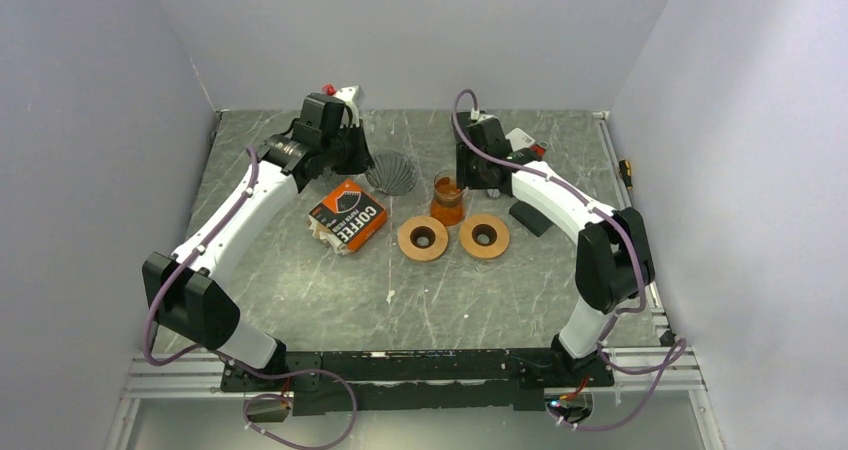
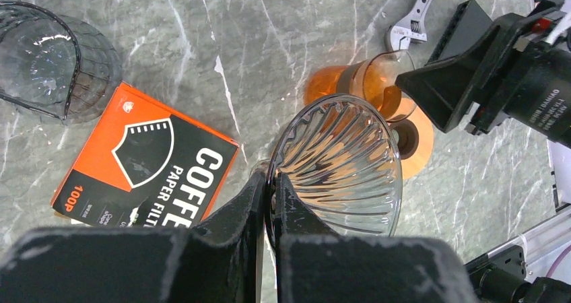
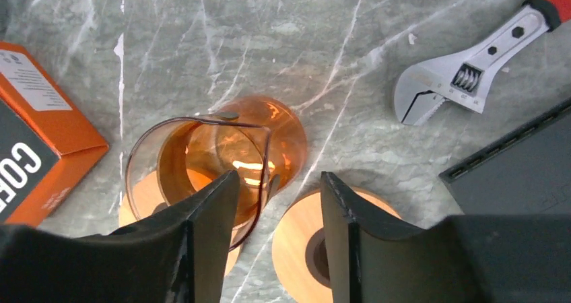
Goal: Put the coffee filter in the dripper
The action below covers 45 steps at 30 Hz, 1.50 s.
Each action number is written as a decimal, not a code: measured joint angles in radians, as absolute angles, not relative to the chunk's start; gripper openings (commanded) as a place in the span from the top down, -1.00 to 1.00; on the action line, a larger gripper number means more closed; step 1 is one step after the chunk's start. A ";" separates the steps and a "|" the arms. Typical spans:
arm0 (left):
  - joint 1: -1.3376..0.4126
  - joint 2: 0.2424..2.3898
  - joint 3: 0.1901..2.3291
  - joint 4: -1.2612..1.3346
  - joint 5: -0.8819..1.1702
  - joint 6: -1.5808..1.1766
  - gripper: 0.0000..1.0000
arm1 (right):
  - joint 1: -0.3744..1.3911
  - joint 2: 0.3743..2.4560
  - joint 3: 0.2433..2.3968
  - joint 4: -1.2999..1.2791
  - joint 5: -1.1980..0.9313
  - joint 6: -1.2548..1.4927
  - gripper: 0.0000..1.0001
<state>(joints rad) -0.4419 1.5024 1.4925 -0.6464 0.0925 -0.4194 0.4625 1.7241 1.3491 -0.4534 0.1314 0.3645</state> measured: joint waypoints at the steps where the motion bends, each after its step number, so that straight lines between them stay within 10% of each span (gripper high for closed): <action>1: -0.442 1.502 1.492 -0.646 0.089 -0.419 1.00 | 0.459 1.716 1.342 -0.452 0.121 0.368 -0.24; 16: -0.442 1.529 1.481 -0.591 0.138 -0.404 0.99 | 0.221 1.494 1.152 -0.328 -0.175 0.467 -0.98; 45: -0.369 1.673 1.525 -0.527 0.186 -0.446 1.00 | 0.174 1.404 1.010 -0.374 -0.161 0.490 -0.97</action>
<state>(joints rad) -0.3687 1.6726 1.5249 -0.5274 0.1860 -0.4461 0.1741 1.4044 1.0103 -0.3744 -0.1608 0.4900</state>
